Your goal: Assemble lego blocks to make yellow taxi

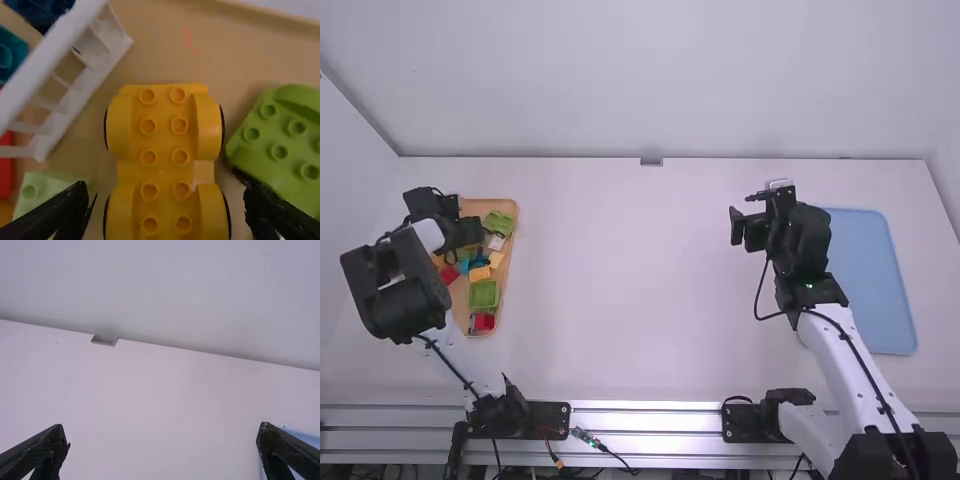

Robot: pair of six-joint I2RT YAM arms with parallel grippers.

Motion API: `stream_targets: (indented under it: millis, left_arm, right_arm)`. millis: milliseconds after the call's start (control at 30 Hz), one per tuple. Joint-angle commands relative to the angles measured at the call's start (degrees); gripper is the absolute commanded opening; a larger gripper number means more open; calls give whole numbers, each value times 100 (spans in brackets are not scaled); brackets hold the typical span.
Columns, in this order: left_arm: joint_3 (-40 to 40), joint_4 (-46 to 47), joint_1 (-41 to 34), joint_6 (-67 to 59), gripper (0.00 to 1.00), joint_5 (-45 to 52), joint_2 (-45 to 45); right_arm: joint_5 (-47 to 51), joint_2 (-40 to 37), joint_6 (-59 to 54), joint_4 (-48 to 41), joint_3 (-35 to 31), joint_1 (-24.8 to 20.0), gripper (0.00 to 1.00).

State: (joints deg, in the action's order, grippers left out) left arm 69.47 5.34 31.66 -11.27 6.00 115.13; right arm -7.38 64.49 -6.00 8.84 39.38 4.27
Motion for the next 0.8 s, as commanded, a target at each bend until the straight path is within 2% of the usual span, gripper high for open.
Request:
stream_targets:
  millis: [0, 233, 533, 633, 767]
  left_arm:
    - [-164, -20, -15, 144, 81, 61, 17]
    - [-175, -15, -15, 291, 77, 63, 22]
    - [-745, -903, -15, 297, 80, 63, 22]
    - [-767, -984, -13, 365, 78, 63, 22]
    - [-761, -1029, -15, 442, 70, 63, 22]
  right_arm:
    - [-31, 33, -2, 13, 203, -20, 99]
    - [-26, 33, -4, -7, 203, -7, 99]
    - [-33, 33, -2, 9, 203, -20, 99]
    - [-26, 33, -4, 15, 203, -15, 99]
    - [-31, 33, 0, 9, 203, -17, 99]
